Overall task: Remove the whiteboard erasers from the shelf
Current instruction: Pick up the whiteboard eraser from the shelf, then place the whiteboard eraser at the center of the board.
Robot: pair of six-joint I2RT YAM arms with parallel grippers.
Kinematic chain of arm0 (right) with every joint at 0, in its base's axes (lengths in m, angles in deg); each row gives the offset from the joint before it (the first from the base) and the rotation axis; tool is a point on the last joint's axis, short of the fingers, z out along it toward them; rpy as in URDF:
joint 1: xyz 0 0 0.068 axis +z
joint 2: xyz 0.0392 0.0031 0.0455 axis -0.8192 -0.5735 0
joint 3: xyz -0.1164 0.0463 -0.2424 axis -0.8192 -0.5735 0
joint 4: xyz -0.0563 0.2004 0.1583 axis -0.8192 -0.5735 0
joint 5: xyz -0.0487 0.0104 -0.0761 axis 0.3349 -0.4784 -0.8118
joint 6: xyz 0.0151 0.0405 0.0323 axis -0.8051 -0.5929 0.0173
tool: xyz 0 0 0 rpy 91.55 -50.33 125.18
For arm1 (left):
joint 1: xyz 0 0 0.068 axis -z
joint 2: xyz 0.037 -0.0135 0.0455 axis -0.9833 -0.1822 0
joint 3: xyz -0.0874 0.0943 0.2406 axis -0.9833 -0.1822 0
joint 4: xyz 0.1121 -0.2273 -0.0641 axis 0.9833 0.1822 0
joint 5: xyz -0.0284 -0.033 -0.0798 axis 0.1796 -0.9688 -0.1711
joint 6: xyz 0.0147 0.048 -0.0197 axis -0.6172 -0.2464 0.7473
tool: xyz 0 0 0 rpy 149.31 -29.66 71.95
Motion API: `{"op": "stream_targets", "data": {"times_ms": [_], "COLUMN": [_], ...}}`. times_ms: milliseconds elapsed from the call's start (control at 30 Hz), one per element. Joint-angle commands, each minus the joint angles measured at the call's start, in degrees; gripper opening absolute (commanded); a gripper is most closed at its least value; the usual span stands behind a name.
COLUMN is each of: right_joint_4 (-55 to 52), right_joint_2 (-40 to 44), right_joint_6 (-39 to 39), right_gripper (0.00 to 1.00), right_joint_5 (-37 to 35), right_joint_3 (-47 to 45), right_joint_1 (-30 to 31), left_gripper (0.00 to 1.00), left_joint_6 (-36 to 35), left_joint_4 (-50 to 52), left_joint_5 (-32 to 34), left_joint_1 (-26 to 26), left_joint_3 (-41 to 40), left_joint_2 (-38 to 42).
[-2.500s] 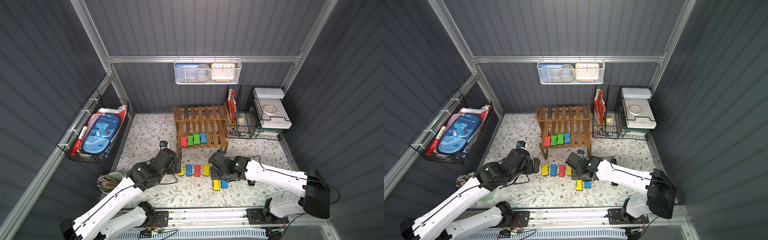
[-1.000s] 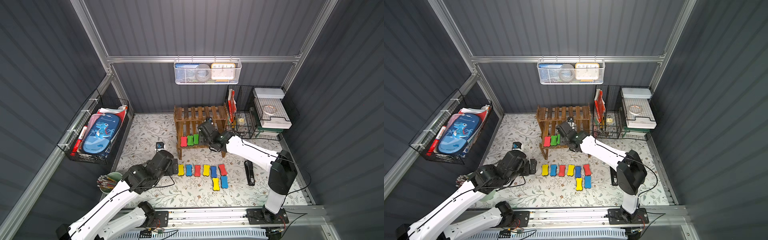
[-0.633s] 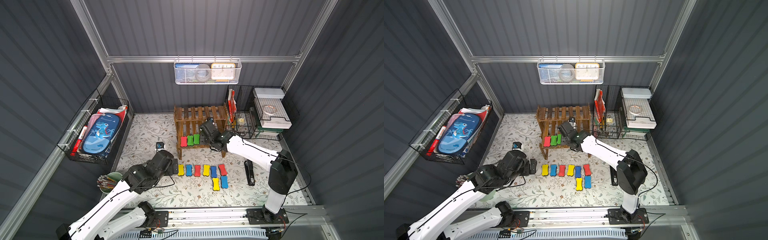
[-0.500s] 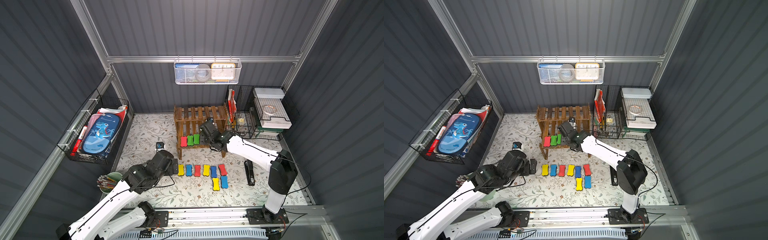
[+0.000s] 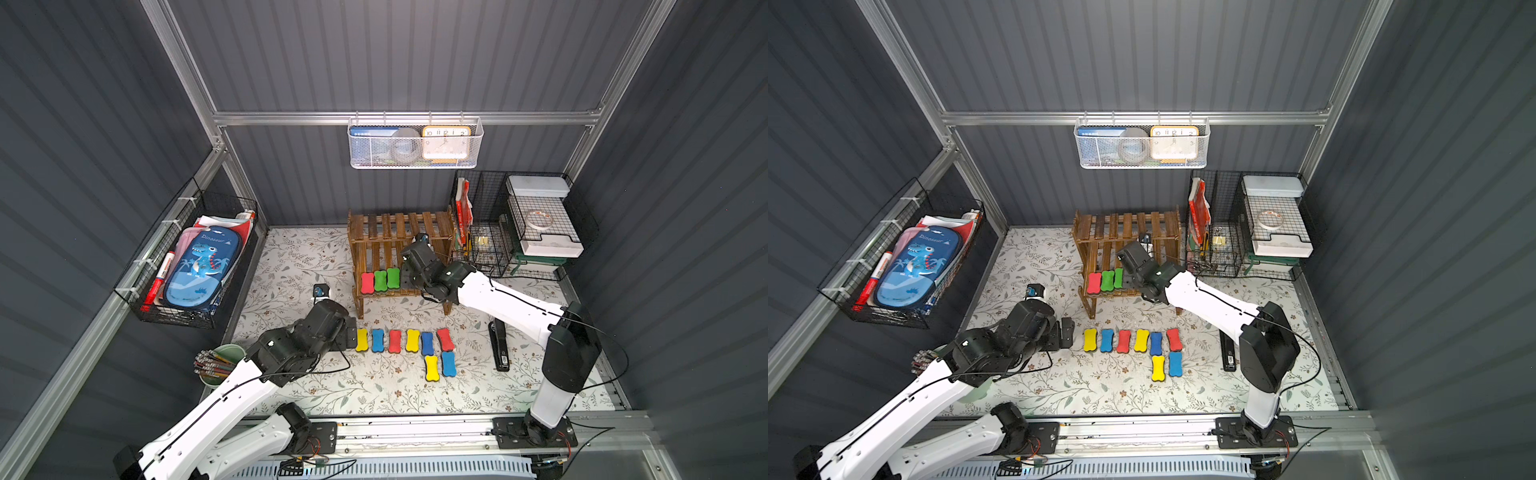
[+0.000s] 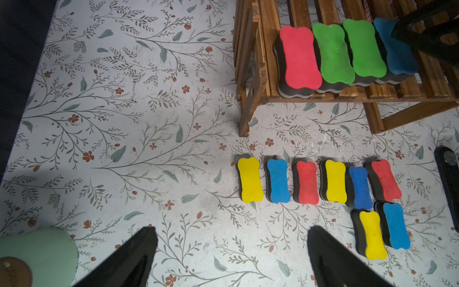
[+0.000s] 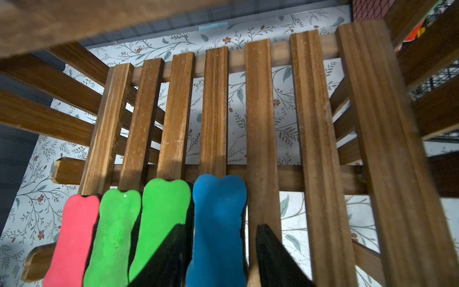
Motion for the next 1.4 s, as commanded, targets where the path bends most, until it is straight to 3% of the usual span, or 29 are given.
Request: {"op": "stream_targets", "data": {"times_ms": [0, 333, 600, 833, 1033, 1367], "right_joint_4": [-0.60, -0.74, -0.74, -5.61, -12.05, -16.08], "right_joint_2": [-1.41, -1.74, -1.67, 4.54, 13.48, 20.29], "right_joint_6": [-0.14, -1.00, -0.93, -2.27, -6.59, -21.48], "right_gripper": [0.51, 0.49, 0.37, 0.33, 0.33, 0.32], "right_joint_5": [0.72, 0.92, 0.53, 4.36, 10.50, 18.38], "right_joint_3": [-0.27, -2.99, -1.92, -1.56, -8.80, -26.02], "right_joint_1": [-0.26, -0.95, -1.25, -1.15, 0.44, 12.06], "left_gripper": [0.99, 0.99, 0.99, 0.99, 0.99, 0.99], "left_joint_6": [0.65, 0.40, 0.47, 0.05, -0.87, -1.88], "left_joint_4": [0.73, 0.56, 0.47, 0.56, -0.06, -1.11], "left_joint_5": [0.16, 0.05, 0.06, 0.47, 0.92, 0.63], "left_joint_1": [0.18, 0.16, 0.18, 0.20, 0.16, 0.20], "left_joint_3": [0.31, 0.35, 0.59, 1.33, 1.99, 1.81], "left_joint_2": [-0.21, -0.58, -0.94, -1.07, -0.69, -0.32]}}
